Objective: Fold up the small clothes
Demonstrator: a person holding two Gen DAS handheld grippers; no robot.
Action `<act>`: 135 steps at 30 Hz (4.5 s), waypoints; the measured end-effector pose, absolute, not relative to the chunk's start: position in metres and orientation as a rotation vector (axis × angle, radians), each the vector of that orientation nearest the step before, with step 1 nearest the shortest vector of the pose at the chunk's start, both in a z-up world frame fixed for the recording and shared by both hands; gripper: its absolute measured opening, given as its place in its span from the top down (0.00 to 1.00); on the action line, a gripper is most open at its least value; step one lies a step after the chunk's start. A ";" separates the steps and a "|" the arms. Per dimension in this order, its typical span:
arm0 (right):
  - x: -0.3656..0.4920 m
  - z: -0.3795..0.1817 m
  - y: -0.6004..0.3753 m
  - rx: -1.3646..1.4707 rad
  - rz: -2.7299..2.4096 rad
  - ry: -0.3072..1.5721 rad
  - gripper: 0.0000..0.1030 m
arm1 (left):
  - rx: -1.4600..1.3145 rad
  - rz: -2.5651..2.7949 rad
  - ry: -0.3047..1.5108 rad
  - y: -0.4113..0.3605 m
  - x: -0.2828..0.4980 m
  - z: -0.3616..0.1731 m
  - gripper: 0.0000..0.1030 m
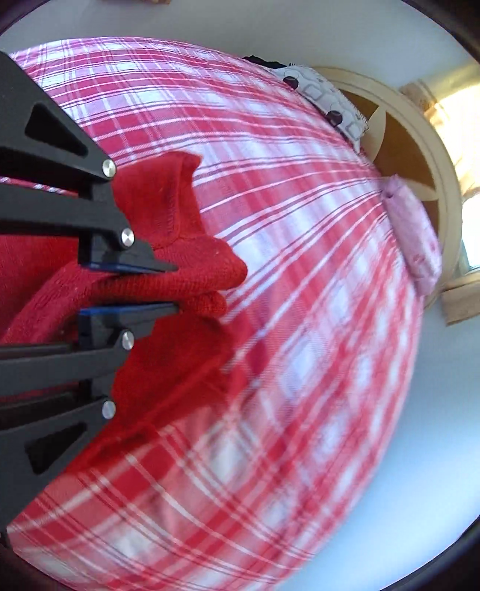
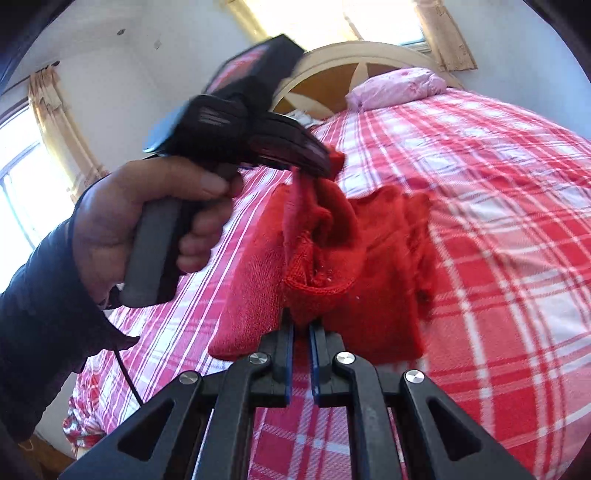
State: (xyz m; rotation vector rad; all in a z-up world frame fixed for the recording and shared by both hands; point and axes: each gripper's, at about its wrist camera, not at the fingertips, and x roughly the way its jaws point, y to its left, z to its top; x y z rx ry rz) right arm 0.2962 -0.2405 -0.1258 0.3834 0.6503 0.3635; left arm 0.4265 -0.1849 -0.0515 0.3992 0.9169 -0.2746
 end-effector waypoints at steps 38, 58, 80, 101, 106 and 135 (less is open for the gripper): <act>0.307 -0.114 -0.323 0.599 0.295 0.621 0.40 | 0.200 -0.254 0.747 -0.071 0.321 -0.106 0.05; 0.446 -0.129 -0.301 0.515 0.297 0.863 0.85 | -0.147 -0.418 0.803 -0.031 0.323 -0.146 0.00; 0.381 -0.146 -0.275 0.468 0.399 0.873 0.53 | -0.123 -0.402 0.802 -0.029 0.314 -0.148 0.00; 0.326 -0.157 -0.263 0.285 0.277 0.805 0.53 | -0.077 -0.369 0.824 -0.030 0.316 -0.150 0.00; 0.323 -0.162 -0.265 0.277 0.300 0.779 0.53 | -0.080 -0.372 0.837 -0.029 0.318 -0.151 0.00; 0.436 -0.169 -0.324 0.666 0.351 0.884 0.24 | -0.333 -0.408 0.986 0.020 0.419 -0.157 0.00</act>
